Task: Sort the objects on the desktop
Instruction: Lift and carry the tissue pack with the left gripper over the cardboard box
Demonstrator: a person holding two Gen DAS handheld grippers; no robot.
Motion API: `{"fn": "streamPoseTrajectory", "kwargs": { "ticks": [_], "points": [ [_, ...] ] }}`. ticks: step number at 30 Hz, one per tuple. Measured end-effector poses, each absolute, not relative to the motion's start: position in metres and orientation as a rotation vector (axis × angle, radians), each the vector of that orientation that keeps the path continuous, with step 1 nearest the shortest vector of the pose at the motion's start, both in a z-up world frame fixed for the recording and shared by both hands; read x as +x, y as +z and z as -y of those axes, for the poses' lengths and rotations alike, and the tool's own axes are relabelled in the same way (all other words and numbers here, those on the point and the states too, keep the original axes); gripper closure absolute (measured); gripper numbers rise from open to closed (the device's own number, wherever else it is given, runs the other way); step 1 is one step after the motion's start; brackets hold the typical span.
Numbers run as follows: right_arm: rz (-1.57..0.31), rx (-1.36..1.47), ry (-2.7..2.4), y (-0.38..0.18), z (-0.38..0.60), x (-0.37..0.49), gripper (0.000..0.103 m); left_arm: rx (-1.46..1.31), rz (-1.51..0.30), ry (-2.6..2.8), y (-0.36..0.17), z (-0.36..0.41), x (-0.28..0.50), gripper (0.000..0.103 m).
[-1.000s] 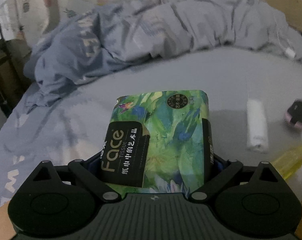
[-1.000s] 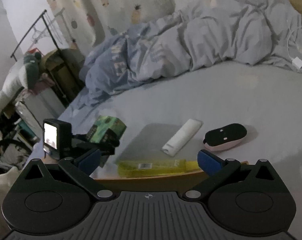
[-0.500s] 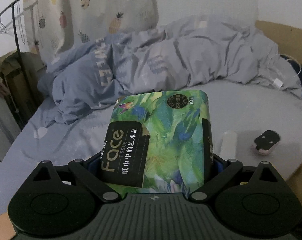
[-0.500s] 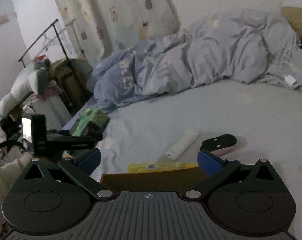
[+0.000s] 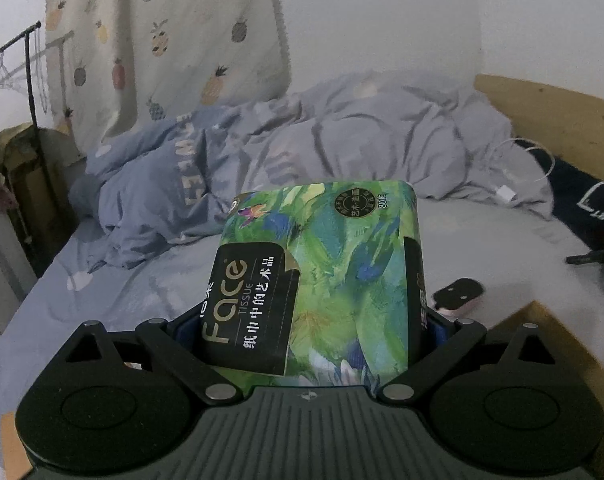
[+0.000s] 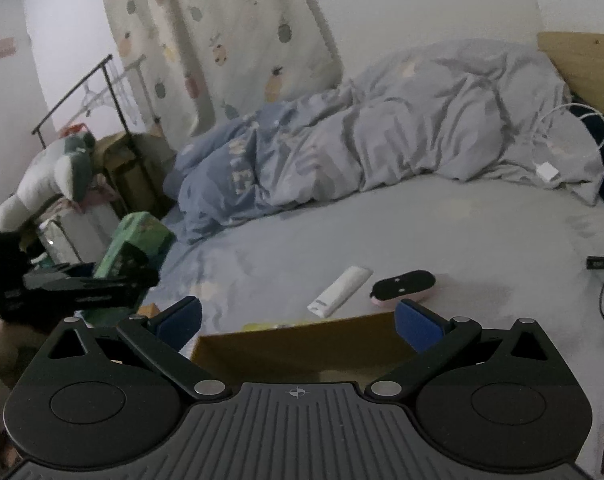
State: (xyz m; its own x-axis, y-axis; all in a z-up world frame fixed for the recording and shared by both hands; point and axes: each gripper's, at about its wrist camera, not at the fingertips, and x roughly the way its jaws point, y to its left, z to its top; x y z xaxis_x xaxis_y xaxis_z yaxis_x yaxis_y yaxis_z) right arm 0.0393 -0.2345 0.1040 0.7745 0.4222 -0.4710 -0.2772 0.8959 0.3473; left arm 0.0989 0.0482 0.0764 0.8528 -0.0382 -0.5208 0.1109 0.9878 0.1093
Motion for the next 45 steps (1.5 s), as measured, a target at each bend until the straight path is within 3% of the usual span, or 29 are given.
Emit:
{"fn": "streamPoseTrajectory", "kwargs": {
  "ticks": [14, 30, 45],
  "points": [
    [-0.594, 0.314, 0.362, 0.074, 0.269, 0.017, 0.000, 0.128, -0.578, -0.126, 0.066, -0.001, 0.066, 0.004],
    [-0.697, 0.245, 0.310, 0.021, 0.273, 0.021, 0.000, 0.059, -0.690, -0.126, 0.010, 0.043, 0.048, 0.005],
    [-0.748, 0.184, 0.353, 0.006, 0.254, 0.017, 0.000, 0.069, -0.834, -0.034, -0.042, 0.049, 0.043, 0.005]
  ]
}}
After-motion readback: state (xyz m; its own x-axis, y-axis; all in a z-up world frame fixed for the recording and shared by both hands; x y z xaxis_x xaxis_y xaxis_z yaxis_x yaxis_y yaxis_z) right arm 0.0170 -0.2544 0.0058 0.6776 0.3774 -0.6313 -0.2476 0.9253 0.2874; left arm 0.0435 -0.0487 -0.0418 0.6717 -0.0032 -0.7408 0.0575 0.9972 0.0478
